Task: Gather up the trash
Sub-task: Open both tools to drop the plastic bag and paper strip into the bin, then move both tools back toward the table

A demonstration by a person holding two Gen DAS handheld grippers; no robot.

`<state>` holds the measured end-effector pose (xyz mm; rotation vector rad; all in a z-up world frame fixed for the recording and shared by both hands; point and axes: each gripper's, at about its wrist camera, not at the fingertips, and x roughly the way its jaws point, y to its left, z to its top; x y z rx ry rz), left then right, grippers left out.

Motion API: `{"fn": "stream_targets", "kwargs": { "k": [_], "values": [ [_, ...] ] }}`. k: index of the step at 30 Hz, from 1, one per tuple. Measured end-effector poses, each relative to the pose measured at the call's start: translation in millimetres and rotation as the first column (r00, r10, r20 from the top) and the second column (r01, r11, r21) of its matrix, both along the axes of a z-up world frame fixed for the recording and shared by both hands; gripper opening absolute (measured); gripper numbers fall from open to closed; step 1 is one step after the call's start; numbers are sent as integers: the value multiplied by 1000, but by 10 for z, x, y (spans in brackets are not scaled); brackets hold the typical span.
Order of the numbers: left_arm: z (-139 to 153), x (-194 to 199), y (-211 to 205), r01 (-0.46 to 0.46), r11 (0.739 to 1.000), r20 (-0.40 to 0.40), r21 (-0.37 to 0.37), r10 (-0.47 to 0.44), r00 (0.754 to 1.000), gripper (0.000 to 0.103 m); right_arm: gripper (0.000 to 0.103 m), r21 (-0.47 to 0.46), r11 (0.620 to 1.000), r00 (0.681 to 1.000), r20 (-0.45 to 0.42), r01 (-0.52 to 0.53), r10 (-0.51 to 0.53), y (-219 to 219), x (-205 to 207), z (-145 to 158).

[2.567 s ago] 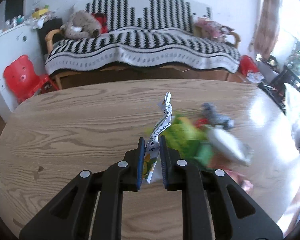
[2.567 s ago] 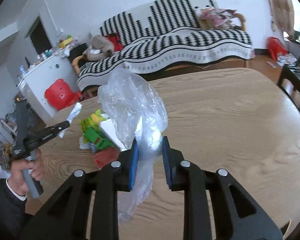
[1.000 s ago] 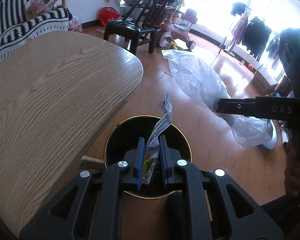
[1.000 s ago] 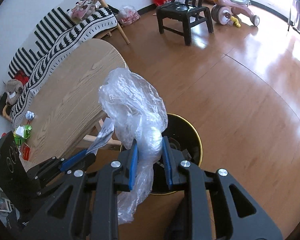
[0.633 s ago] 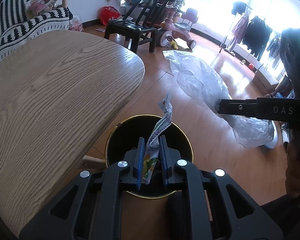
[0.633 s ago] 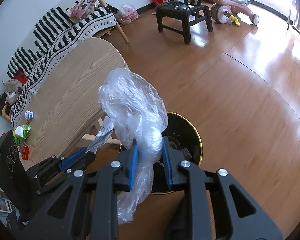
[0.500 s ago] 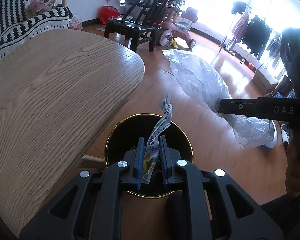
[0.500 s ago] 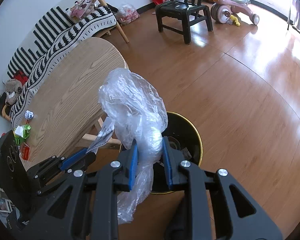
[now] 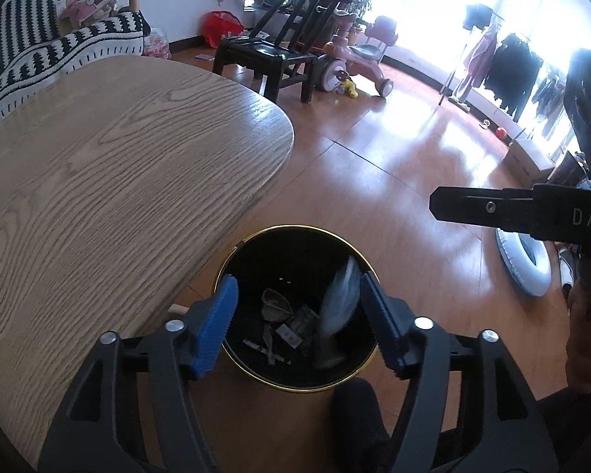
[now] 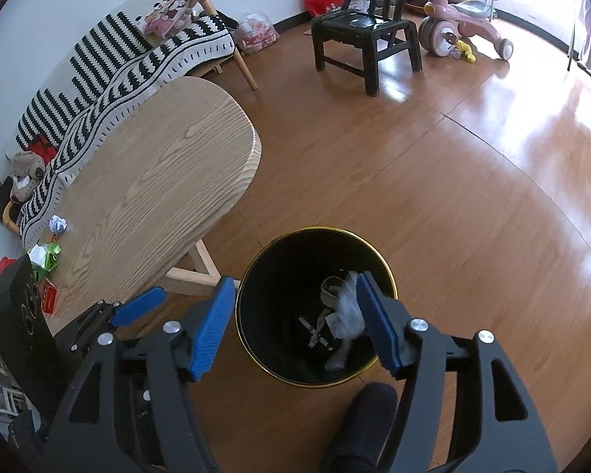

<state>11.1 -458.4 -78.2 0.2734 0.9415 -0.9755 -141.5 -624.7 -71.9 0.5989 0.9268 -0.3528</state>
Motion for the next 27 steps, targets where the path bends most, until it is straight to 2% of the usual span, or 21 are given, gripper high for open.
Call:
{"fn": "stream_targets", "kwargs": {
  "k": [6, 13, 16, 22, 27],
  "values": [
    [16, 4, 27, -6, 1000, -1, -1, 6, 1000, 71, 71, -4, 1000, 1000, 5, 10, -10, -24, -9, 3],
    [146, 23, 154, -22, 1000, 10, -17, 22, 1000, 92, 85, -22, 999, 999, 42, 32, -31, 47, 57, 126],
    [243, 51, 315, -48, 998, 20, -30, 49, 999, 94, 87, -38, 999, 998, 66, 17, -15, 167, 165, 224],
    [507, 303, 870, -149, 988, 26, -50, 150, 988, 96, 89, -57, 996, 990, 114, -73, 79, 547, 519, 443],
    [742, 574, 1566, -260, 963, 78, -65, 265, 961, 96, 90, -73, 983, 973, 147, -166, 175, 988, 894, 628]
  ]
}}
